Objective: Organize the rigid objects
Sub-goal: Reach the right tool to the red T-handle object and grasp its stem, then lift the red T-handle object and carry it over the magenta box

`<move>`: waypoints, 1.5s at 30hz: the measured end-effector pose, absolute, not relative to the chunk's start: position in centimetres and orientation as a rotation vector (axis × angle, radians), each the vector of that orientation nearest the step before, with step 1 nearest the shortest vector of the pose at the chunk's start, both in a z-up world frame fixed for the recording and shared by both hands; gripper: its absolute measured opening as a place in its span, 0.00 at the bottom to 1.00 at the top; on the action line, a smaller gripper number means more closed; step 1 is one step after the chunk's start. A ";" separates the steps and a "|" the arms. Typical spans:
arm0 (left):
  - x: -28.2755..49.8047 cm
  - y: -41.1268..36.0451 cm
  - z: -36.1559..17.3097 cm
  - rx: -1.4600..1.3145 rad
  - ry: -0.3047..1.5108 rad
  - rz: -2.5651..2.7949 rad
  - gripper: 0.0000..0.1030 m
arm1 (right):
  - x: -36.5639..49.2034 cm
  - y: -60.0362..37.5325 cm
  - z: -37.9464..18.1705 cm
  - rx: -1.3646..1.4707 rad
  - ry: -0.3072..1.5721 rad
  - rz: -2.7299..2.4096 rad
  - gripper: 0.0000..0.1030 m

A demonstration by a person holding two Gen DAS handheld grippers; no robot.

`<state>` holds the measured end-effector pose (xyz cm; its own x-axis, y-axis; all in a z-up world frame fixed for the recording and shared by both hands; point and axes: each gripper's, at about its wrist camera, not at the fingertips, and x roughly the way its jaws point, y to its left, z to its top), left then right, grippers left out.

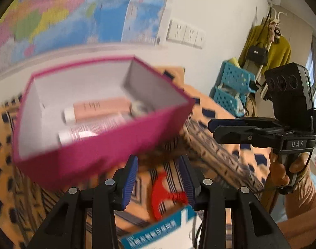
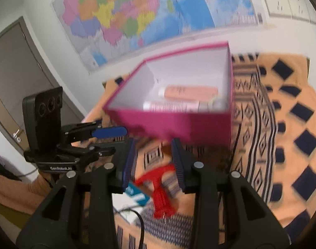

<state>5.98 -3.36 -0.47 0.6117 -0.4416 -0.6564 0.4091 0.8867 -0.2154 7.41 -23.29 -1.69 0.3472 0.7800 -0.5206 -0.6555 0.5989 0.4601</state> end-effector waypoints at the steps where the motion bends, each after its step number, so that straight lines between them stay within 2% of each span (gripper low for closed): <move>1: 5.9 -3.4 -1.1 -0.049 0.787 -0.487 0.40 | 7.3 -23.1 -2.3 0.172 0.796 0.935 0.37; 14: 4.3 -2.8 -5.3 -0.073 0.899 -0.456 0.40 | 7.1 -18.2 -7.3 -0.010 0.978 0.966 0.37; 30: 3.5 -1.5 -6.1 -0.102 0.920 -0.438 0.40 | 6.8 -13.8 -9.7 -0.249 1.025 0.988 0.37; 32: 3.5 -1.3 -6.1 -0.105 0.918 -0.437 0.40 | 6.5 -13.4 -9.7 -0.296 1.006 0.983 0.36; 37: 3.4 -1.4 -6.0 -0.111 0.915 -0.442 0.40 | 5.9 -12.8 -9.9 -0.399 0.958 0.942 0.18; 45: 3.4 -1.8 -5.5 -0.127 0.908 -0.475 0.40 | 6.6 -16.3 -8.7 -0.224 0.930 0.925 0.15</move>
<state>3.38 -1.80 -5.52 0.5199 -0.4482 -0.7272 0.3424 0.8892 -0.3033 6.56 -16.29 -8.66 0.2594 0.5854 -0.7681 -0.7646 0.6104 0.2070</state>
